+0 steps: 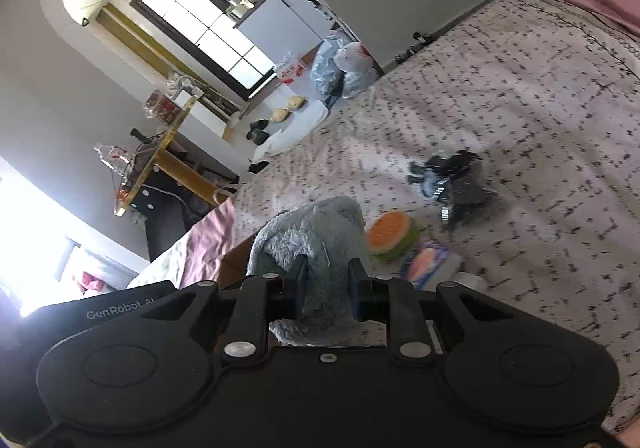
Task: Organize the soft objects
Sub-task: 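Lift the plush with the left tool and carry it over the cardboard box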
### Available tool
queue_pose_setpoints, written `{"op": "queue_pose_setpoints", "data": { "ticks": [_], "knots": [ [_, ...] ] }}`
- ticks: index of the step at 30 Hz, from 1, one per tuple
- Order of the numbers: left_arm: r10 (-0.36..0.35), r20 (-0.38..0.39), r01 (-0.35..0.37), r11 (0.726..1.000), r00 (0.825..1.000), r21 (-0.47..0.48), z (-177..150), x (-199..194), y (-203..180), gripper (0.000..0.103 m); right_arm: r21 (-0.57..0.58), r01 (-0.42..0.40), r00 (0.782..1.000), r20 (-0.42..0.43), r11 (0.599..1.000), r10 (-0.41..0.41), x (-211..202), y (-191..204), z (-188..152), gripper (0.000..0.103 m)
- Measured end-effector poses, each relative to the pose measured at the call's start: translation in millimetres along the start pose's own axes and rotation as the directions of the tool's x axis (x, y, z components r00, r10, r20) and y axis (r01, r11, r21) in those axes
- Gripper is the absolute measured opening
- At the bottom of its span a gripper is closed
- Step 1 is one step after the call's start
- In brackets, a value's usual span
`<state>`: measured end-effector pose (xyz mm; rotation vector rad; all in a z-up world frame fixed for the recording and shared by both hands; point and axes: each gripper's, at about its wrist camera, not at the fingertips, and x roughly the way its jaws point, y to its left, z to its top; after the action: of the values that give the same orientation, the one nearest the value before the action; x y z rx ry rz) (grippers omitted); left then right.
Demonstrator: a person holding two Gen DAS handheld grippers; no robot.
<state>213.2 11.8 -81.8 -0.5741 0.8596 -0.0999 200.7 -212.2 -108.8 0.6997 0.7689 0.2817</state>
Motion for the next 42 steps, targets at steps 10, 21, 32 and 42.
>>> {"op": "queue_pose_setpoints", "data": {
  "ticks": [10, 21, 32, 42],
  "knots": [
    [0.036, 0.041, -0.034, 0.999, 0.999, -0.04, 18, -23, 36, 0.009, -0.038, -0.038, 0.999, -0.029, 0.999, 0.037, 21, 42, -11, 0.022],
    [0.063, 0.089, -0.055, 0.994, 0.994, -0.095, 38, -39, 76, 0.009, -0.066, -0.08, 0.994, -0.075, 0.995, 0.075, 50, 80, -23, 0.022],
    [0.135, 0.073, -0.123, 0.98, 0.988, -0.156, 47, -34, 119, 0.009, -0.071, -0.08, 0.985, -0.16, 0.994, 0.068, 91, 100, -43, 0.022],
    [0.182, -0.001, -0.179, 0.963, 0.983, -0.204, 50, -8, 149, 0.009, -0.06, -0.049, 0.976, -0.213, 0.997, 0.036, 119, 100, -55, 0.022]
  ]
}}
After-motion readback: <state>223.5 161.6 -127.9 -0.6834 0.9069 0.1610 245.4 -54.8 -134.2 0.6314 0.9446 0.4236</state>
